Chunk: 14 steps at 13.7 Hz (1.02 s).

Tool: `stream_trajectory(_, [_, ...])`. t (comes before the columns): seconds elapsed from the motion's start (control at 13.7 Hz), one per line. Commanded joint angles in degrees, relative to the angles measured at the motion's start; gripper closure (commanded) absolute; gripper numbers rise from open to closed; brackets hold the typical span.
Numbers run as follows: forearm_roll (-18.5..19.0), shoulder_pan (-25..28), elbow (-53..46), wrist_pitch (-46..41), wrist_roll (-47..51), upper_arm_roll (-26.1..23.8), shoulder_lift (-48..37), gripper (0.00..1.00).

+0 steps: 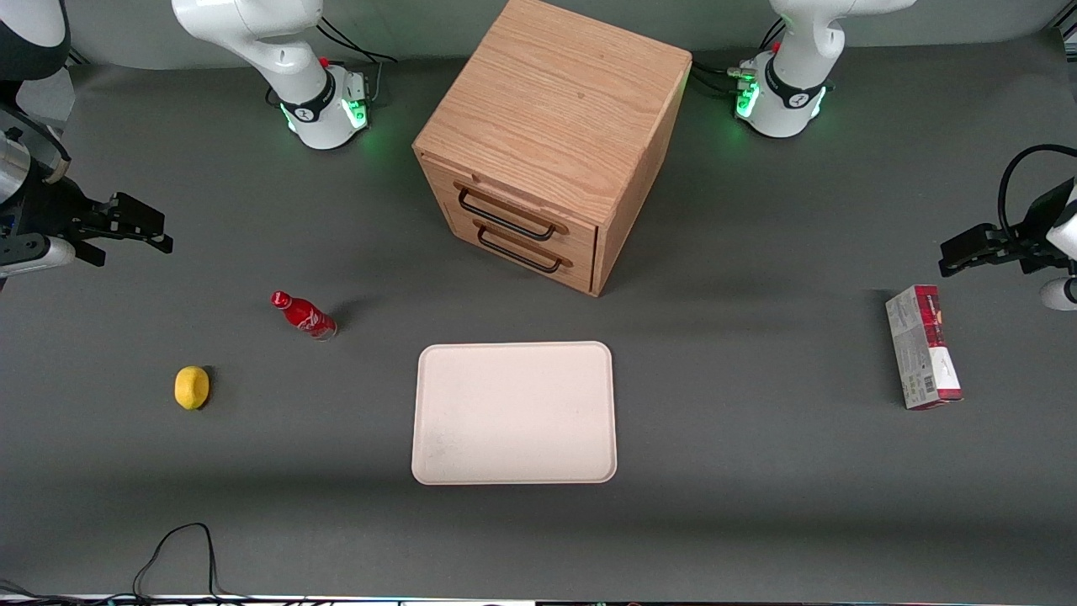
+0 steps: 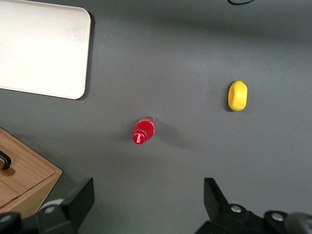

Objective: Open upper drawer
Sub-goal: 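Lift the right gripper from its rest pose toward the cabinet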

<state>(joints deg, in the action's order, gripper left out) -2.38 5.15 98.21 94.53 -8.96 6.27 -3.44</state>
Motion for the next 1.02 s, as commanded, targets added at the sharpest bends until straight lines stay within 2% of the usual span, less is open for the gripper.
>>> stream_trajectory(0.0, [1.15,-0.4,0.41,-1.1,0.44,-0.3,-0.87,0.0])
stream_trajectory(0.58, [1.06,0.22,-0.82,-2.68,0.7,-1.09,0.8,0.0])
stream_trajectory(0.8, [0.1,3.11,-1.7,-2.87,1.4,-1.7,4.04,0.0])
stream_trajectory(0.95, [-1.91,6.26,-6.6,-3.3,0.88,-1.88,7.99,0.0])
